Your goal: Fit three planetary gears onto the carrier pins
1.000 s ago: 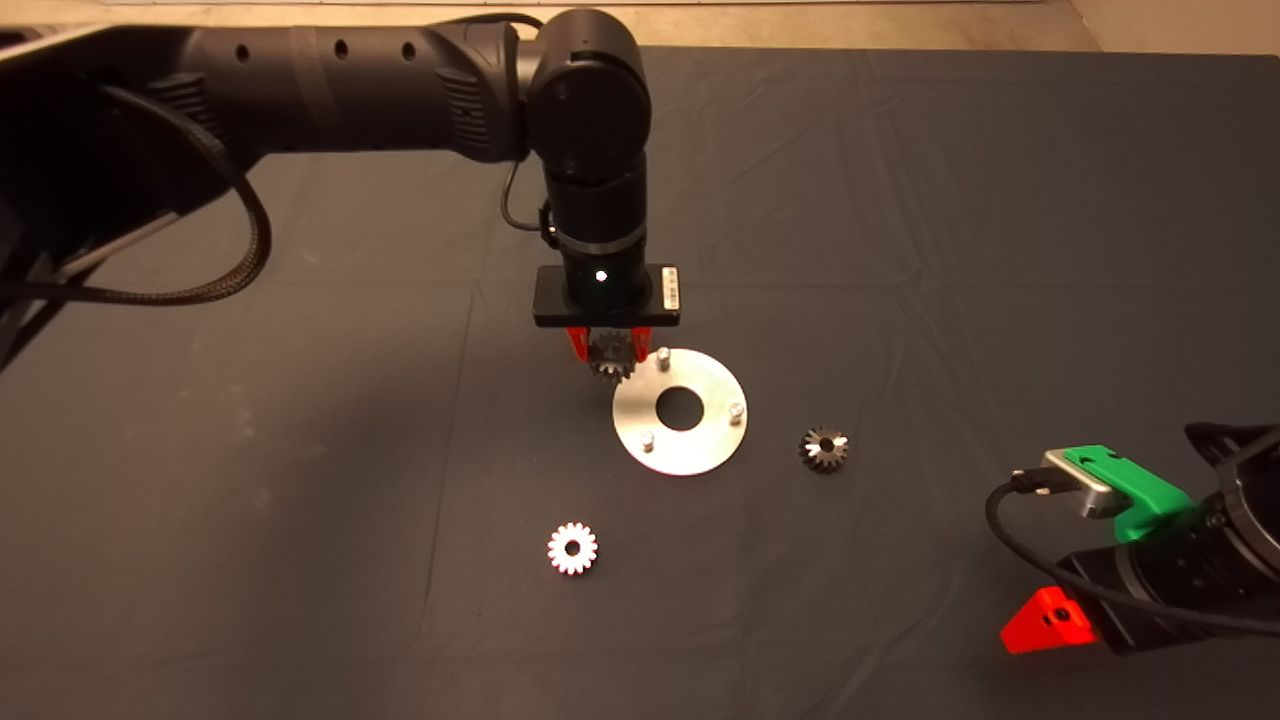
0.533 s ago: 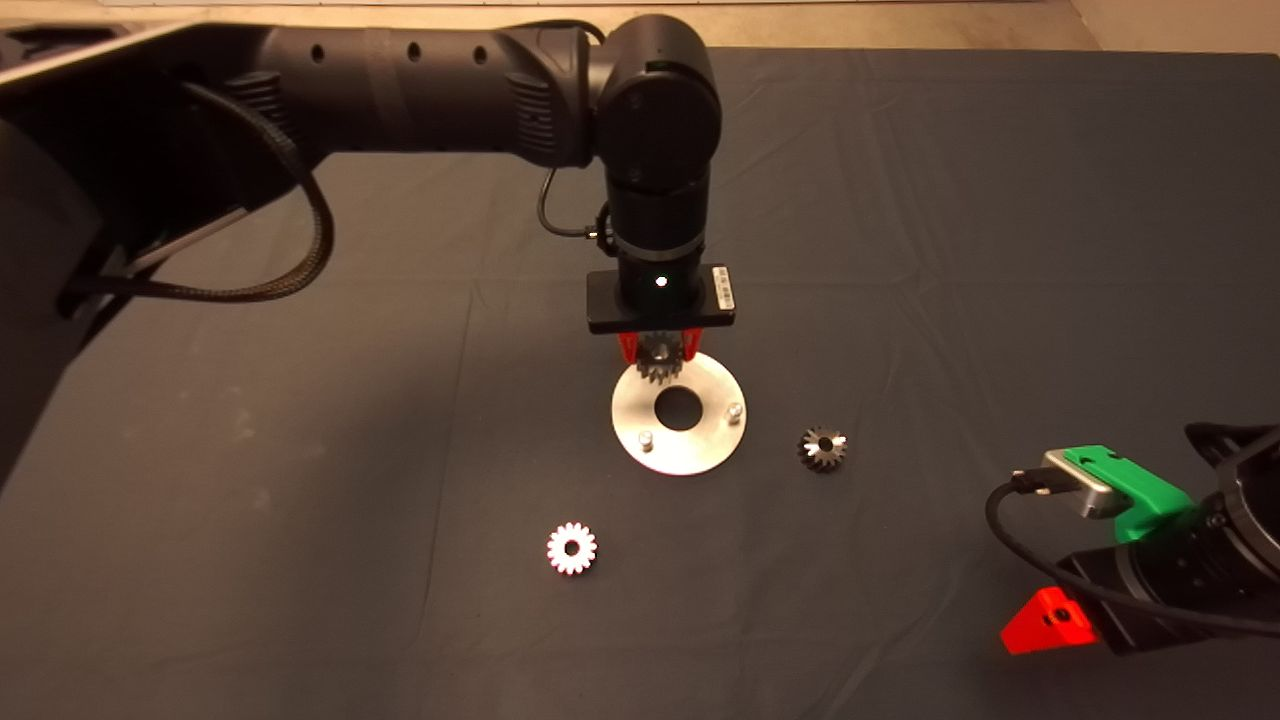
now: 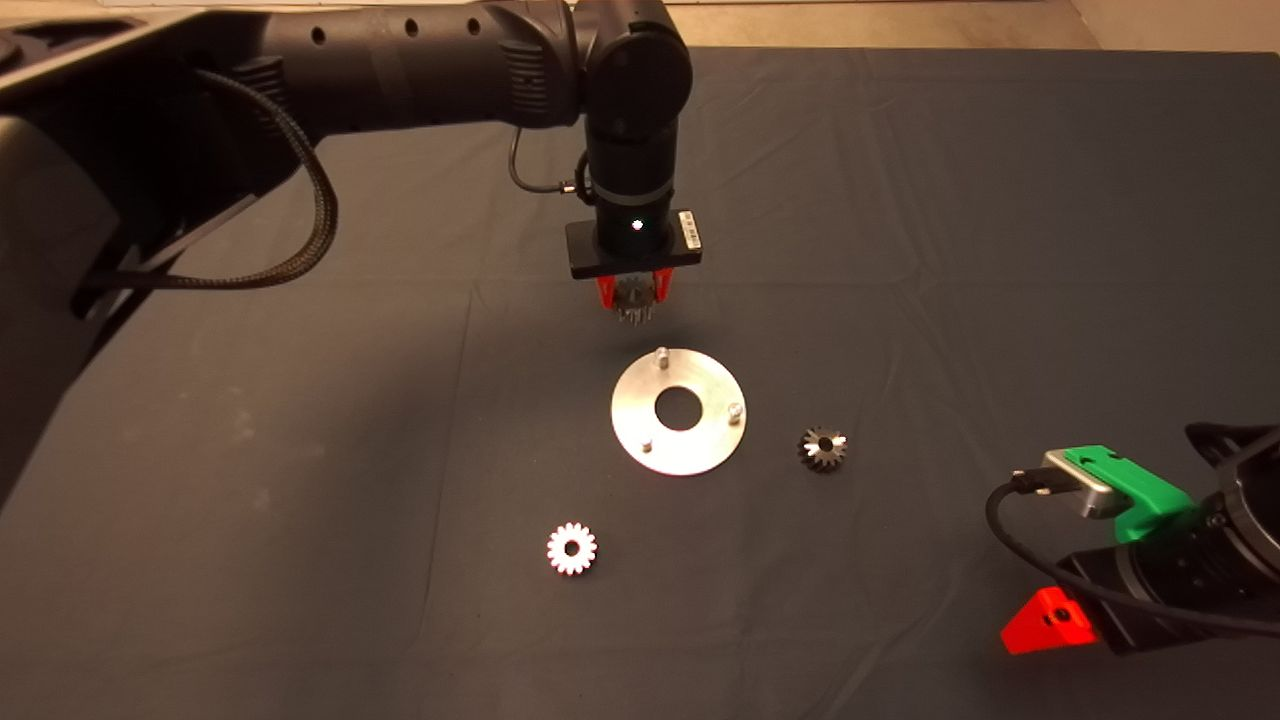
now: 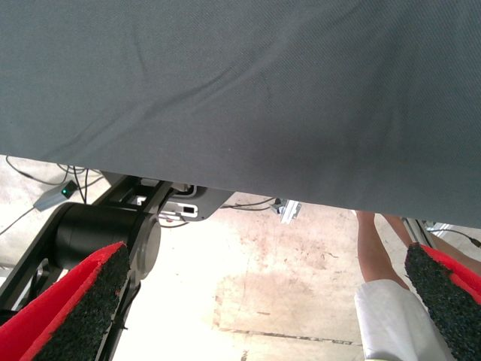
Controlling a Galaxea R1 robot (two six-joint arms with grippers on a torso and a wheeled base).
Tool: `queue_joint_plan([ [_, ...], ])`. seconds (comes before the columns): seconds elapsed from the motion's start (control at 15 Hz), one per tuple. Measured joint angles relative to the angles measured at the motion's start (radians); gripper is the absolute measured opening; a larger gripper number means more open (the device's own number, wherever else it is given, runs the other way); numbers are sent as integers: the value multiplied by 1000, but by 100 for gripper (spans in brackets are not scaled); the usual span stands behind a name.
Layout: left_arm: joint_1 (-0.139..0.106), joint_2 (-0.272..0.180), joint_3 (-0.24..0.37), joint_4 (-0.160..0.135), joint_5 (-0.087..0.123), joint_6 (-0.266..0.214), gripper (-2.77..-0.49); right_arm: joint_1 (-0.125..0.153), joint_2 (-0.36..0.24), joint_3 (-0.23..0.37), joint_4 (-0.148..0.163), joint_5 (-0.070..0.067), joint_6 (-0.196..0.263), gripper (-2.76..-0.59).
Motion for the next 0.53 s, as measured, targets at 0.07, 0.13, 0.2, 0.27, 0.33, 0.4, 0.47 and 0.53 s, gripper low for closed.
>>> queue_joint_plan([
  [0.07,0,1,0,0,0,0,-227,0,0,0,0,0,0,-63],
  [0.13,0,1,0,0,0,0,-226,0,0,0,0,0,0,-63],
  [0.2,0,2,0,0,0,0,-226,0,0,0,0,0,0,-63],
  [0.27,0,2,0,0,-1,0,-226,0,0,0,0,0,0,-63],
  [0.33,0,2,0,0,-1,0,-227,0,0,0,0,0,0,-63],
  [0.4,0,2,0,0,0,0,-227,0,0,0,0,0,0,-63],
  [0.47,0,2,0,0,0,0,-227,0,0,0,0,0,0,-63],
  [0.53,2,2,0,-1,-1,0,-226,0,0,0,0,0,0,-63],
])
